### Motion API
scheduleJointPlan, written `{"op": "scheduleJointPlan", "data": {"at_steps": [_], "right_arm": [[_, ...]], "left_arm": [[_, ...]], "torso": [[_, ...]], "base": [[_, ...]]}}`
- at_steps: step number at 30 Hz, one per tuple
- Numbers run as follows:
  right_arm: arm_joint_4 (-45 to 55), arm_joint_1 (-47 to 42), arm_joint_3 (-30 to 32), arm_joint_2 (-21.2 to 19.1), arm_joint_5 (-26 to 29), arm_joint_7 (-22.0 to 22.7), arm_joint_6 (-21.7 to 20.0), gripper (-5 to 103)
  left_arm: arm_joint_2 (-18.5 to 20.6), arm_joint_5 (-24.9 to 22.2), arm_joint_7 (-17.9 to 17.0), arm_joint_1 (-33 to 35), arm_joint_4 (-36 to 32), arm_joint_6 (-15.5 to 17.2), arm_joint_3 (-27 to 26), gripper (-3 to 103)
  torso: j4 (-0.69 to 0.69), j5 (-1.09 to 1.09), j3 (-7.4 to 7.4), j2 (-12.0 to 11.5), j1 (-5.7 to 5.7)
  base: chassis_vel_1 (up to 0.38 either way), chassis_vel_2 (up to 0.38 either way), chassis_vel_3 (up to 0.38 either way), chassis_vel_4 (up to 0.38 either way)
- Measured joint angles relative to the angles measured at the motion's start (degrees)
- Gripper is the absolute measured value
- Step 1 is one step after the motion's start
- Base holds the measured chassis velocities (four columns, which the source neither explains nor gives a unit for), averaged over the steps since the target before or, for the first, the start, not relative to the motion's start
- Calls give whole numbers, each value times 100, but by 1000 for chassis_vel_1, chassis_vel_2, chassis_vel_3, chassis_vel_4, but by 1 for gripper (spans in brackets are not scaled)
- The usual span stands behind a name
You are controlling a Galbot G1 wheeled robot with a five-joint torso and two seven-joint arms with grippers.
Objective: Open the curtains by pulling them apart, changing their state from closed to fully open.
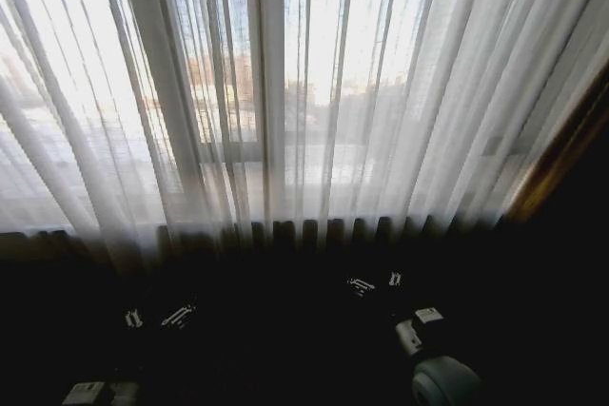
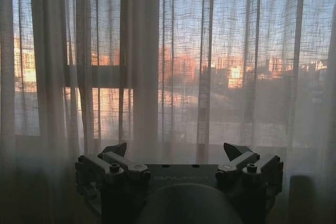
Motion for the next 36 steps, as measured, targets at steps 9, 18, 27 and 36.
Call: {"op": "scheduleJointPlan", "data": {"at_steps": [9,18,27,36], "right_arm": [[-2,-22,16,-40,11,7,-12,100],[-14,-13,26,-61,19,9,-9,100],[-23,-31,12,-39,16,10,36,100],[-29,-55,10,-22,-4,8,62,100]], "left_arm": [[-11,-9,4,3,36,-50,-8,100],[-22,-7,25,19,75,-157,1,100],[-19,-5,33,15,92,-190,1,100],[-7,-1,46,-6,124,-203,15,100]], "torso": [[0,0,0,0,0],[0,0,0,0,0],[0,0,0,0,-1],[-1,1,0,1,-1]], "base": [[0,0,0,0],[0,0,0,0],[-5,2,6,-4],[-116,149,102,-129]]}}
